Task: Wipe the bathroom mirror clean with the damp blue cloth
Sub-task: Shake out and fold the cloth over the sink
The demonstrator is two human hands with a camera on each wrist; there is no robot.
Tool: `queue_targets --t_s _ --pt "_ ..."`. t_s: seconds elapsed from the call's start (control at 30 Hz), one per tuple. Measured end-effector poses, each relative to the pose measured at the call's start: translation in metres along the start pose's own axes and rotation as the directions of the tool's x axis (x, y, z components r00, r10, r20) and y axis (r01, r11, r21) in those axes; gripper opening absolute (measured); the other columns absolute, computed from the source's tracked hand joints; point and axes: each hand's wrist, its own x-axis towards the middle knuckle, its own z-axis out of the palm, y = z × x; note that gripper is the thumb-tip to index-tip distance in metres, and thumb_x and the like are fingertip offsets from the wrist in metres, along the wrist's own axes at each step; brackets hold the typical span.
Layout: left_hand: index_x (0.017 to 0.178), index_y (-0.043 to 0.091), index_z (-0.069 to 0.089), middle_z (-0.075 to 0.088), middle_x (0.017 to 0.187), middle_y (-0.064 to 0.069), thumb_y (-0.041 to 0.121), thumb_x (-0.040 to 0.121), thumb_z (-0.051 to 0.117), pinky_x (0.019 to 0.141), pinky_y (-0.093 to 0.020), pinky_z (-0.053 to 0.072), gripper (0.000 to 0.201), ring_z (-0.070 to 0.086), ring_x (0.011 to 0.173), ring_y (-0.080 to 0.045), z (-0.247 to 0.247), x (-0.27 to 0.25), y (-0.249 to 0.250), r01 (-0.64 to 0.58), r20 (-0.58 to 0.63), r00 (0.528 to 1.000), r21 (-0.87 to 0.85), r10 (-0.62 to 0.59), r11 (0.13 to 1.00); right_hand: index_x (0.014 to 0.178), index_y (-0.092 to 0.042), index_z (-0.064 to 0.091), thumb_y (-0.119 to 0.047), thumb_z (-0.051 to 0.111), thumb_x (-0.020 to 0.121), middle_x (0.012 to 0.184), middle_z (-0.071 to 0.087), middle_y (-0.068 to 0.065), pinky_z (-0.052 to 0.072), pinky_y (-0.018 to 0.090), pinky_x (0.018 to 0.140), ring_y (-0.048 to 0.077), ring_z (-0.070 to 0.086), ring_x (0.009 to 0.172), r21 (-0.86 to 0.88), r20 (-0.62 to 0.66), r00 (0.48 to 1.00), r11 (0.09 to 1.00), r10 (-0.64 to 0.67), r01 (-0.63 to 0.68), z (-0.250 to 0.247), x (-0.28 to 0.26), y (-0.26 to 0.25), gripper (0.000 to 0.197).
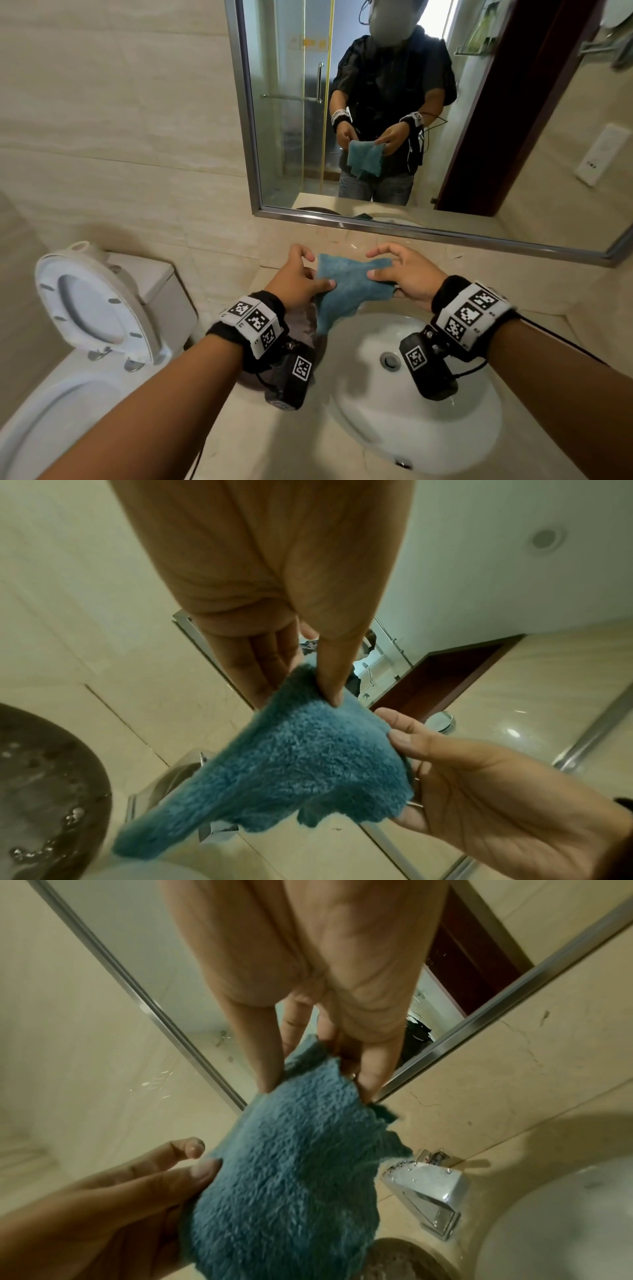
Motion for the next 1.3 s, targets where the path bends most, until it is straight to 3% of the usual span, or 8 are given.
queue_targets --t_s 0.17,0.43,0.57,0.7,0.93,1.0,1.17,1.3 --pt "0.116 0.017 0.05 0.061 0.107 -0.008 0.006 0.077 0.074 0.069 -0.022 0.055 0.047 0.064 0.089 -0.02 0.0 -0.001 0.004 -0.025 0.059 0.998 0.08 0.02 0.997 0.103 -0.018 0.062 0.014 0.064 0.074 0.11 0.061 0.014 0.054 0.042 0.083 0.028 0.061 0.098 0.033 0.051 0.997 0.998 -0.052 0.051 -0.002 -0.001 0.002 0.043" --pt "0.091 0.012 0.064 0.067 0.095 -0.003 0.019 0.088 0.063 0.075 -0.023 0.045 0.007 0.06 0.089 -0.017 0.002 -0.008 -0.019 -0.003 -0.117 0.992 0.332 0.044 0.943 0.104 -0.015 0.065 -0.005 0.06 0.084 0.098 0.062 -0.001 0.043 0.025 0.083 0.016 0.057 0.093 -0.608 0.092 0.979 0.769 -0.18 0.198 0.013 0.017 0.017 0.023" --pt "0.089 0.018 0.051 0.06 0.093 -0.003 0.027 0.095 0.052 0.076 -0.031 0.046 0.011 0.057 0.088 -0.02 -0.01 -0.01 -0.045 0.102 -0.13 0.99 0.329 -0.061 0.939 0.078 -0.017 0.065 -0.011 0.057 0.087 0.074 0.057 -0.002 0.04 0.023 0.068 0.014 0.053 0.07 -0.541 0.088 0.972 0.809 -0.219 0.231 0.033 0.034 0.034 0.013" --pt "0.087 0.029 0.043 0.063 0.095 -0.013 0.028 0.095 0.052 0.08 -0.048 0.054 0.012 0.062 0.087 -0.029 -0.034 -0.004 -0.075 0.153 -0.129 0.983 0.17 -0.132 0.974 0.085 -0.008 0.062 -0.024 0.052 0.092 0.082 0.058 0.007 0.044 0.035 0.07 0.024 0.056 0.079 -0.55 0.114 0.981 0.812 -0.156 0.193 0.063 0.058 0.046 0.019" --pt "0.097 0.026 0.025 0.055 0.099 -0.015 0.014 0.095 0.052 0.055 -0.028 0.05 0.03 0.056 0.077 -0.018 -0.082 0.025 -0.108 0.232 -0.086 0.967 -0.109 -0.241 0.967 0.116 -0.014 0.053 -0.025 0.051 0.094 0.109 0.054 0.004 0.041 0.028 0.084 0.018 0.05 0.099 -0.42 -0.062 0.998 0.907 0.01 -0.036 0.121 0.106 0.058 0.024" --pt "0.101 0.023 0.027 0.055 0.096 -0.013 0.003 0.091 0.056 0.058 -0.031 0.05 0.036 0.056 0.079 -0.023 -0.095 0.032 -0.117 0.258 -0.031 0.964 -0.143 -0.265 0.956 0.122 -0.02 0.049 -0.028 0.053 0.092 0.118 0.048 0.003 0.043 0.034 0.091 0.021 0.048 0.108 -0.35 -0.126 0.99 0.93 0.071 -0.111 0.131 0.119 0.061 0.03" --pt "0.093 0.02 0.051 0.053 0.091 -0.015 -0.013 0.081 0.058 0.068 -0.037 0.046 0.036 0.053 0.083 -0.029 -0.114 0.043 -0.144 0.309 0.071 0.95 -0.093 -0.303 0.947 0.123 -0.032 0.034 -0.014 0.063 0.083 0.118 0.04 0.01 0.048 0.035 0.068 0.026 0.049 0.102 -0.036 -0.088 0.962 0.964 0.258 -0.262 0.15 0.128 0.073 0.054" --pt "0.103 0.026 0.056 0.052 0.119 -0.014 -0.013 0.077 0.058 0.091 -0.046 0.05 0.047 0.056 0.106 -0.031 -0.117 0.045 -0.164 0.373 0.145 0.921 -0.065 -0.362 0.925 0.104 -0.024 0.049 0.008 0.057 0.08 0.119 0.046 0.009 0.049 0.044 0.091 0.027 0.048 0.11 -0.138 0.11 0.969 0.969 0.219 -0.204 0.159 0.125 0.084 0.041"
